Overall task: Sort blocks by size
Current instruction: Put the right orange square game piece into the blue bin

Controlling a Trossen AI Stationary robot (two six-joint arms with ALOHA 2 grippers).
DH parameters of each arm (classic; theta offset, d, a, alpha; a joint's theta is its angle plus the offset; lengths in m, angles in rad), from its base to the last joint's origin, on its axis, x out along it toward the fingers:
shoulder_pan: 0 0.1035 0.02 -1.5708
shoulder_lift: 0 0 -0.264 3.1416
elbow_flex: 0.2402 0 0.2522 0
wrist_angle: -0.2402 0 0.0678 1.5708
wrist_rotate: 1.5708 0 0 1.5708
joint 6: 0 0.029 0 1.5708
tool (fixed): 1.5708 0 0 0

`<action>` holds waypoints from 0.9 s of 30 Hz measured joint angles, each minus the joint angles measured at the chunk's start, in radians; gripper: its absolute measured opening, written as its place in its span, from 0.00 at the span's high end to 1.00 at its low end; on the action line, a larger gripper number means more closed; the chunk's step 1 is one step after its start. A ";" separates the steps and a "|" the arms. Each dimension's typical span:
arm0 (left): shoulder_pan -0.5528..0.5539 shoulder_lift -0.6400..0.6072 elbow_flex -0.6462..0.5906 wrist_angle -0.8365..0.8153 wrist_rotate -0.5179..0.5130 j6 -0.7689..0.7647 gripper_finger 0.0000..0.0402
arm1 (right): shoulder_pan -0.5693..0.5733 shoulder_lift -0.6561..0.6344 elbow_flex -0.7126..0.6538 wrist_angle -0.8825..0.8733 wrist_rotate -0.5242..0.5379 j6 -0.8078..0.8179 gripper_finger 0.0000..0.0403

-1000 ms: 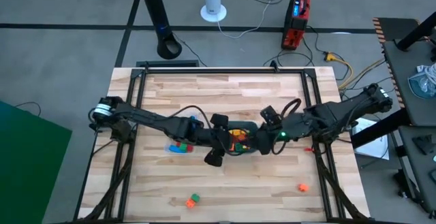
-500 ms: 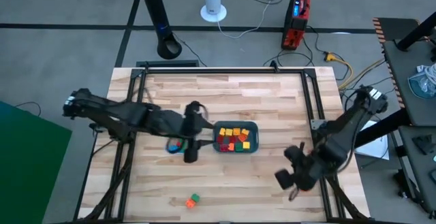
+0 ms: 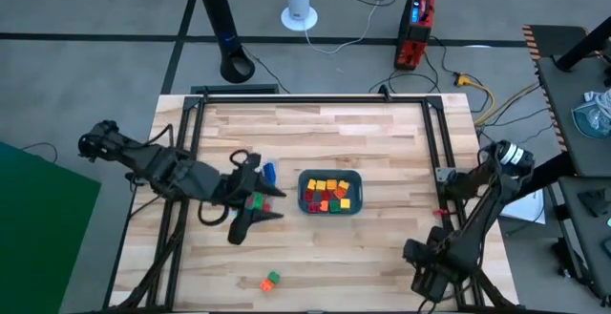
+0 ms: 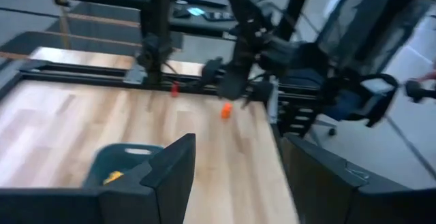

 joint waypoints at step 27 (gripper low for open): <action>-0.119 0.028 -0.001 -0.016 -0.104 0.001 0.49 | 0.032 0.116 -0.126 0.168 -0.052 0.038 0.54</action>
